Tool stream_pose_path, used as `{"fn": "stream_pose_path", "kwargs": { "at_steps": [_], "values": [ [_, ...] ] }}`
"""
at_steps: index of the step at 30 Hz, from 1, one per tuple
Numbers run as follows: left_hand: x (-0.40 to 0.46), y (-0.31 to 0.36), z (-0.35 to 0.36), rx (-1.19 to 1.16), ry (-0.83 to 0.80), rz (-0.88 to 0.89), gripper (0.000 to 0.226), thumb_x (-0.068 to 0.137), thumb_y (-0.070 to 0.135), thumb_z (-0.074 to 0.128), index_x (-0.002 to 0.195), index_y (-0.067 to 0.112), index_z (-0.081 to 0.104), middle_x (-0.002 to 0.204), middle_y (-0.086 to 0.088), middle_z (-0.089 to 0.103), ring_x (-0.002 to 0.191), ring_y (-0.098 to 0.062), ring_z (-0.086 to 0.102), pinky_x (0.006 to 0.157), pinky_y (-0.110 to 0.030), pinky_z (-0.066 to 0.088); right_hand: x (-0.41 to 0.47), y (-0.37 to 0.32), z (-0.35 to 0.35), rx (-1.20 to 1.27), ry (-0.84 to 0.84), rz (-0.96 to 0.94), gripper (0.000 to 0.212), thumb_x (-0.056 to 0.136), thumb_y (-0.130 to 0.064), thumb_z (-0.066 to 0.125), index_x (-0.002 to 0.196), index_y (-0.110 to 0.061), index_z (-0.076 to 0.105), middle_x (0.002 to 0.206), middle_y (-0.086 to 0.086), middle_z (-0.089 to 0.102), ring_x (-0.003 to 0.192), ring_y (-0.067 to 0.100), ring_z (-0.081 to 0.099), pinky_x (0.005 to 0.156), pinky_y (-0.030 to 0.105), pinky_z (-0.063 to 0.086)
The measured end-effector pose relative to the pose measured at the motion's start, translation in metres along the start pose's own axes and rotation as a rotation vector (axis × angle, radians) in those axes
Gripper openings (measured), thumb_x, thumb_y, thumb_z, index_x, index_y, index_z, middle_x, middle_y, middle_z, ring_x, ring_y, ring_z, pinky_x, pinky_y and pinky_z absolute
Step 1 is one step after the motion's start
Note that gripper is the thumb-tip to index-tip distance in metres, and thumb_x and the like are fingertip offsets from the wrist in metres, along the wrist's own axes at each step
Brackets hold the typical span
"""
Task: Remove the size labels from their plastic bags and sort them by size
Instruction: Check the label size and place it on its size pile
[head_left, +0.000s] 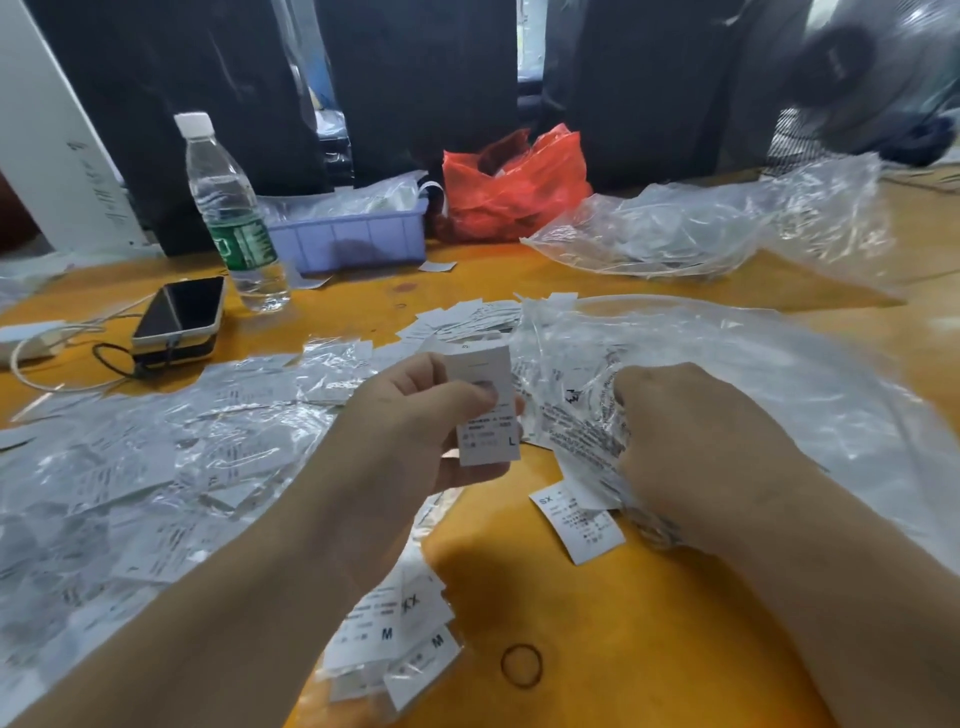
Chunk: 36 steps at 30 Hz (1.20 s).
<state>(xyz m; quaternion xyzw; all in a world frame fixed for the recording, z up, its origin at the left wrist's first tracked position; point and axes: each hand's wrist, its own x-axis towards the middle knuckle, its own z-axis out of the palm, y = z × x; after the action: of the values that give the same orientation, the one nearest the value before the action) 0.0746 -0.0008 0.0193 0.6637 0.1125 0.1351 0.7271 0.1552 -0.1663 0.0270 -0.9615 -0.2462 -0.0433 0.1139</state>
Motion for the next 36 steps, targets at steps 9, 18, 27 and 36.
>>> {"fn": "stream_pose_path", "kwargs": {
  "at_steps": [9, 18, 27, 36],
  "values": [
    [-0.005, 0.005, -0.003, 0.023, -0.046, 0.028, 0.014, 0.089, 0.004, 0.060, 0.100, 0.010, 0.067, 0.093, -0.012, 0.075, 0.086, -0.026, 0.073, 0.061, -0.033, 0.059, 0.005, -0.004, 0.005, 0.214, 0.421, -0.220, 0.040, 0.079, 0.011, 0.056, 0.110, -0.012, 0.066, 0.089, 0.005, 0.069, 0.078, 0.024, 0.064, 0.068, 0.038, 0.057],
    [-0.004, 0.038, -0.032, -0.095, -0.023, 0.036, 0.021, 0.083, 0.013, 0.062, 0.103, 0.010, 0.064, 0.085, -0.013, 0.073, 0.073, -0.024, 0.072, 0.054, -0.032, 0.056, 0.007, -0.027, -0.007, 1.188, 0.033, -0.241, 0.024, 0.084, 0.007, 0.063, 0.090, -0.015, 0.071, 0.076, 0.002, 0.071, 0.065, 0.017, 0.065, 0.060, 0.027, 0.056],
    [-0.012, 0.025, -0.070, -0.185, 0.139, -0.067, 0.027, 0.085, 0.015, 0.062, 0.111, 0.013, 0.060, 0.104, -0.016, 0.071, 0.091, -0.028, 0.069, 0.059, -0.032, 0.058, 0.030, -0.076, -0.013, 1.469, -0.369, -0.221, 0.026, 0.084, 0.014, 0.050, 0.094, -0.003, 0.067, 0.068, 0.007, 0.059, 0.053, 0.016, 0.053, 0.048, 0.028, 0.047],
    [-0.021, 0.020, -0.074, -0.093, 0.090, 0.074, 0.019, 0.087, 0.015, 0.059, 0.105, 0.010, 0.064, 0.080, -0.011, 0.073, 0.061, -0.020, 0.068, 0.045, -0.027, 0.053, 0.030, -0.090, 0.017, 1.484, -0.453, -0.160, 0.027, 0.083, 0.010, 0.050, 0.085, -0.003, 0.074, 0.065, 0.011, 0.050, 0.051, 0.016, 0.049, 0.046, 0.028, 0.046]
  ]
}}
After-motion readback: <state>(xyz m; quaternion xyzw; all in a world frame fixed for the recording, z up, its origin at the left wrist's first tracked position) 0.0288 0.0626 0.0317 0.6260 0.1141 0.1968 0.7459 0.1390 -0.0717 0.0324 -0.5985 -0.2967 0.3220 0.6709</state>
